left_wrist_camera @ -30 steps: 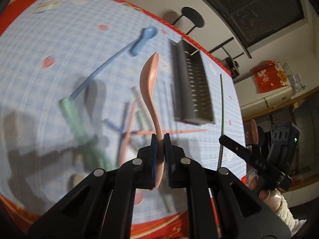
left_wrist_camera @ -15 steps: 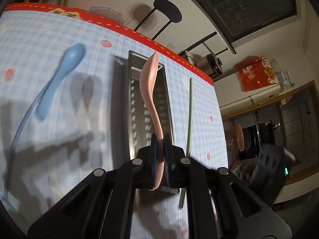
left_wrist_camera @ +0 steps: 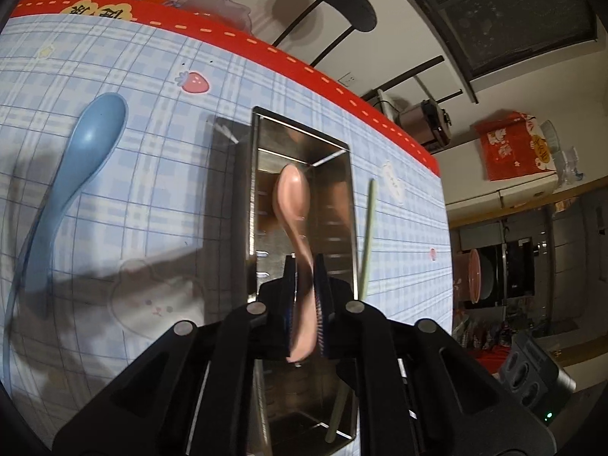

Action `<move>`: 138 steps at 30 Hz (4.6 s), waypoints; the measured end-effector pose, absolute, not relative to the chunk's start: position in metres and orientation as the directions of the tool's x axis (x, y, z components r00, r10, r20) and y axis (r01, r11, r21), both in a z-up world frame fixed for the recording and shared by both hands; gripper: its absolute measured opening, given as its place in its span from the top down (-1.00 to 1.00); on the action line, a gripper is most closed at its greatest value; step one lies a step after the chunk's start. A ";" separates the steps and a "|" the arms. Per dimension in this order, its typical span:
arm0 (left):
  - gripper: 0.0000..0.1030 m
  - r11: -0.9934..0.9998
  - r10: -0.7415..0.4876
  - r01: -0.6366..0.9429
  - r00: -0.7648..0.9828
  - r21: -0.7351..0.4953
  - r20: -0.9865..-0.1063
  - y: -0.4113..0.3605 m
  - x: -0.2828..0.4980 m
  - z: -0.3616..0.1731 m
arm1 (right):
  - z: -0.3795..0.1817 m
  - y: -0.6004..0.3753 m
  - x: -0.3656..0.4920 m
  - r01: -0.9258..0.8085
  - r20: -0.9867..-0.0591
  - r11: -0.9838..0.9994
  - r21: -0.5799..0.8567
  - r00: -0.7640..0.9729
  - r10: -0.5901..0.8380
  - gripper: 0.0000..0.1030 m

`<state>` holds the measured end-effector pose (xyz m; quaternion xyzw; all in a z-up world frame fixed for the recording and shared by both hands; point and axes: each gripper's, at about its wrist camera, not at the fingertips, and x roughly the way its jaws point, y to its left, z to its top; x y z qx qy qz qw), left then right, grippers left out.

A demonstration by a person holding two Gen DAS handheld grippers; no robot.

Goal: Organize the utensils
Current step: 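Lower the pink spoon and green chopstick into the rack and open both tools, then move the left tool to the cream spoon while the right tool approaches a beige chopstick, then close the left tool on the cream spoon handle while the right tool grasps the beige chopstick, then carry the cream spoon and beige chopstick over the steel rack with both tools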

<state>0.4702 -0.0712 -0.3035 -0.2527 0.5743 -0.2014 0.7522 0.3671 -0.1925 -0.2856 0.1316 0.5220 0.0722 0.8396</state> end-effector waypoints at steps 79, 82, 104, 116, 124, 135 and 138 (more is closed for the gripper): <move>0.03 0.956 -0.283 0.017 0.320 -0.293 -0.904 0.136 0.108 -0.307 | -0.324 -0.063 0.166 -0.357 -0.907 0.913 0.198 0.287 0.308 0.73; 0.11 0.954 -0.290 0.021 0.310 -0.299 -0.905 0.135 0.110 -0.310 | -0.323 -0.058 0.164 -0.377 -0.907 0.905 0.199 0.280 0.316 0.82; 0.66 0.955 -0.287 0.015 0.289 -0.296 -0.913 0.131 0.113 -0.322 | -0.322 -0.063 0.153 -0.308 -0.885 0.899 0.311 0.253 0.392 0.88; 0.66 0.929 -0.357 0.040 0.356 -0.367 -0.864 0.135 0.120 -0.284 | -0.302 -0.073 0.160 -0.261 -0.819 0.863 0.432 0.286 0.497 0.88; 0.66 0.910 -0.409 0.099 0.390 -0.404 -0.825 0.126 0.128 -0.258 | -0.291 -0.088 0.162 -0.219 -0.790 0.853 0.473 0.324 0.521 0.88; 0.66 0.878 -0.477 0.184 0.408 -0.442 -0.778 0.107 0.152 -0.222 | -0.263 -0.119 0.176 -0.148 -0.741 0.843 0.517 0.416 0.527 0.88; 0.66 0.868 -0.496 0.214 0.410 -0.449 -0.765 0.100 0.164 -0.212 | -0.254 -0.134 0.184 -0.126 -0.731 0.848 0.514 0.452 0.510 0.88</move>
